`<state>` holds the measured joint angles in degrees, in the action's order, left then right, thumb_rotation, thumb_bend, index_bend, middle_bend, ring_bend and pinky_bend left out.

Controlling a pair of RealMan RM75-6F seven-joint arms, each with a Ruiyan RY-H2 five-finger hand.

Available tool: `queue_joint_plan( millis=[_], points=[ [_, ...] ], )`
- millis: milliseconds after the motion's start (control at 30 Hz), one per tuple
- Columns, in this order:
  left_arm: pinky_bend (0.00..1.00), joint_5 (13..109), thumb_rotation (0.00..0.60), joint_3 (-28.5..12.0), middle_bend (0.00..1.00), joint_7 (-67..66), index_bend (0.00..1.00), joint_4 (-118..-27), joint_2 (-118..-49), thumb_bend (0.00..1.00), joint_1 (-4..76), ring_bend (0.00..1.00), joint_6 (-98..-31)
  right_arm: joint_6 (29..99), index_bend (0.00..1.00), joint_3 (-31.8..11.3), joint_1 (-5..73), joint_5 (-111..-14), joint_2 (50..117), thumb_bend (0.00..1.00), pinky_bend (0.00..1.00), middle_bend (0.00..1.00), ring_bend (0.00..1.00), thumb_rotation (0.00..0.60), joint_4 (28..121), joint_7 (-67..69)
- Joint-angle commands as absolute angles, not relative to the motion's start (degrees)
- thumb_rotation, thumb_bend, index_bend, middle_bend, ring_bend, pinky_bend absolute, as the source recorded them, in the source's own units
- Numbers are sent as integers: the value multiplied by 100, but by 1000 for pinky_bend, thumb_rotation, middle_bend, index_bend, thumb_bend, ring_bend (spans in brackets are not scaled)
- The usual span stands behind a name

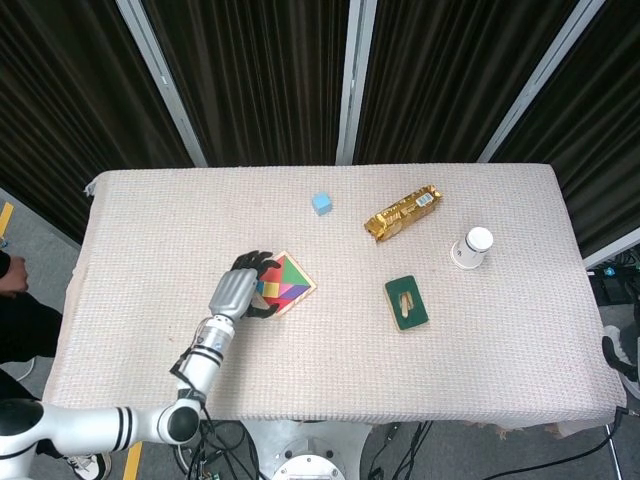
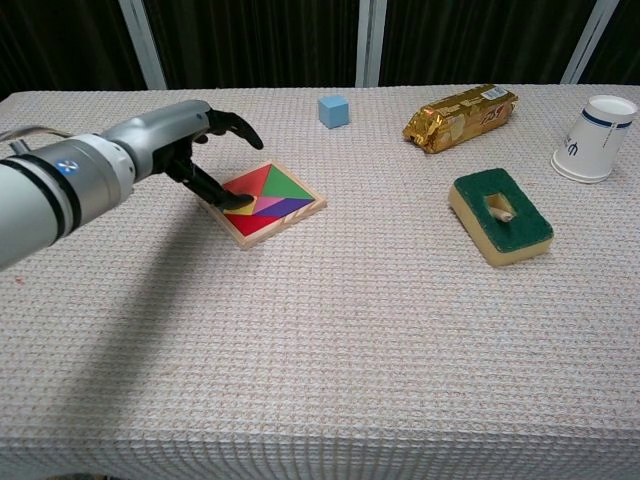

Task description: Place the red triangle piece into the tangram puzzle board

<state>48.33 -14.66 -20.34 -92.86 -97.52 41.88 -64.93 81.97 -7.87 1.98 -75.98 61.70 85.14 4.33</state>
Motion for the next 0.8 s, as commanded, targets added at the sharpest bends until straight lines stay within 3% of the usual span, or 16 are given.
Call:
queue_joint_plan(
  millis=[33, 200, 333, 533, 800],
  points=[
    [16, 5842, 600, -899, 94, -1752, 225, -9624, -9038, 238, 3628, 0, -7038, 8245, 0, -786, 186, -7633, 6164, 303, 0, 0, 0, 600, 8528, 443],
    [12, 7830, 600, 51, 139, -715, 248, -9105, -8309, 230, 2674, 0, -8340, 8387, 0, -788, 181, -7762, 6217, 303, 0, 0, 0, 600, 8522, 434],
    [10, 8362, 600, 525, 144, -631, 248, -8723, -7865, 202, 2043, 0, -9059, 8456, 0, -747, 232, -7955, 6317, 303, 0, 0, 0, 600, 8510, 330],
    [7, 8763, 600, 778, 144, -345, 248, -8406, -7405, 115, 1547, 0, -9489, 8598, 0, -629, 323, -8425, 6438, 292, 0, 0, 0, 600, 8453, 272],
    [8, 8695, 600, 764, 127, -115, 221, -8271, -7219, 84, 1285, 0, -9222, 8574, 0, -554, 330, -8432, 6523, 292, 0, 0, 0, 600, 8632, -159]
  ],
)
